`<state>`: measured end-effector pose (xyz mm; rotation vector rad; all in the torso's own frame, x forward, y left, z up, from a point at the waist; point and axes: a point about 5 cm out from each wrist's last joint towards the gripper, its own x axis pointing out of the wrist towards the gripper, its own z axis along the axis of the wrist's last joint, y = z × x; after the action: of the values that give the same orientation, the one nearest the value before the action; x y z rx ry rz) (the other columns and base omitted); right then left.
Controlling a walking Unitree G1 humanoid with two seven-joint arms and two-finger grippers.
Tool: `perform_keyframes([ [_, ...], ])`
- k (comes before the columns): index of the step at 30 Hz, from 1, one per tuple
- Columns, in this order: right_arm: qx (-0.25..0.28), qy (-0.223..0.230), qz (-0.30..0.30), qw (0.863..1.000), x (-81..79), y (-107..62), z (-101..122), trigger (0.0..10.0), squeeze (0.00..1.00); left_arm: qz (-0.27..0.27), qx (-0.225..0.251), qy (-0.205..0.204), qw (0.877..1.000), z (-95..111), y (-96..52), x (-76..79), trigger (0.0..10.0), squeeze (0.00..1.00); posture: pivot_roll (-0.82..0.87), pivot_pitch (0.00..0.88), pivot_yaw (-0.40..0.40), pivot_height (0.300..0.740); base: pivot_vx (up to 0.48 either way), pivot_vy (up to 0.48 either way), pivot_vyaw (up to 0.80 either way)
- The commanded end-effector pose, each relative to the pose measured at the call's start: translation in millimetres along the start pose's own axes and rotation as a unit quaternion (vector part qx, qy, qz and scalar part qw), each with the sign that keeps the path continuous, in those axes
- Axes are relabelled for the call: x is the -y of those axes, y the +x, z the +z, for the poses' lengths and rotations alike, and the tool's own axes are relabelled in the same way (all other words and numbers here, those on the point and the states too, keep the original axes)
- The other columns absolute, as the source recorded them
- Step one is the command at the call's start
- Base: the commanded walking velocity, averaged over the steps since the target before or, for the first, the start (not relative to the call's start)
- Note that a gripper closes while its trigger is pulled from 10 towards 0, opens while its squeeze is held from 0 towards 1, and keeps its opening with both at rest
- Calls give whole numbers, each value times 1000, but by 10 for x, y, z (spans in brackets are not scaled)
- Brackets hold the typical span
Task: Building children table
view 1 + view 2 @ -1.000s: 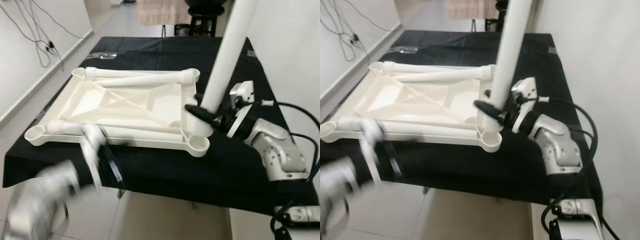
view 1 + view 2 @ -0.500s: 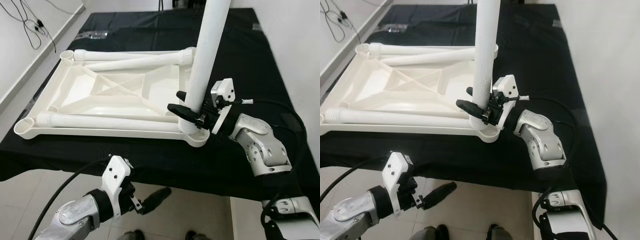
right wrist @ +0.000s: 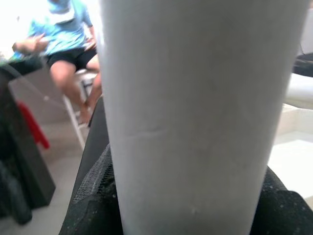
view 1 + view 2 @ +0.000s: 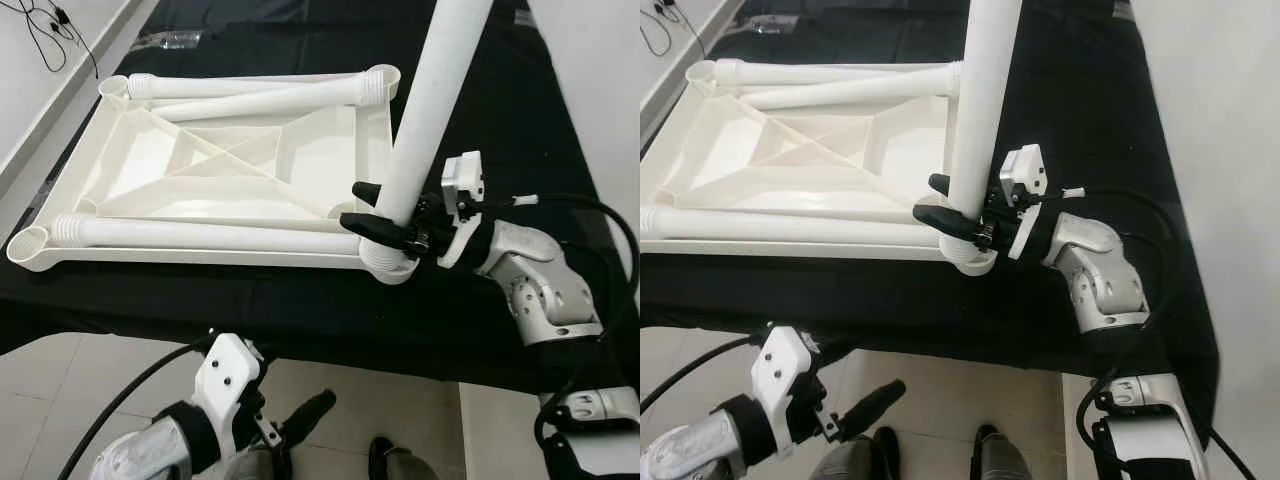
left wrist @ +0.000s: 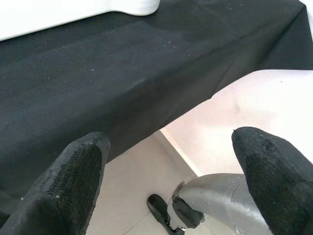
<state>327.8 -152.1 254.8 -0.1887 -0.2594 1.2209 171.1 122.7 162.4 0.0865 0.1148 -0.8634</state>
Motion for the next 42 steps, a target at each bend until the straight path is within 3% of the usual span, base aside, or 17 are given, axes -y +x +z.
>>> perform_keyframes([
  [1,-39,3,23,999,-52,23,-159,10000,0,-3,-15,0,1000,-22,-35,49,10000,0,93,384,54,740,0,0,0],
  [5,-78,-48,31,995,12,36,-170,10000,0,-4,-18,6,1000,-16,-55,79,10000,0,100,391,53,740,0,0,0],
  [10,-82,-60,24,995,100,37,-135,10000,0,-4,-19,8,1000,-16,-64,88,10000,0,102,392,53,740,0,0,0],
  [16,-76,-50,26,996,175,4,-102,10000,0,-2,-20,9,1000,-14,-73,94,10000,0,106,390,53,740,0,0,0],
  [20,-59,1,68,996,137,-115,-100,10000,0,-2,-21,10,1000,-19,-83,99,10000,0,107,385,56,740,0,0,0],
  [26,-41,27,92,995,103,-153,-95,10000,0,-2,-22,9,1000,-24,-88,101,10000,0,109,380,57,740,0,0,0],
  [35,-49,21,99,994,90,-132,-165,10000,0,-2,-24,12,1000,-32,-93,98,10000,0,114,371,60,740,0,0,0],
  [42,-84,-12,127,988,70,-123,-199,10000,0,-2,-24,14,1000,-30,-98,93,10000,0,120,370,60,740,0,0,0],
])
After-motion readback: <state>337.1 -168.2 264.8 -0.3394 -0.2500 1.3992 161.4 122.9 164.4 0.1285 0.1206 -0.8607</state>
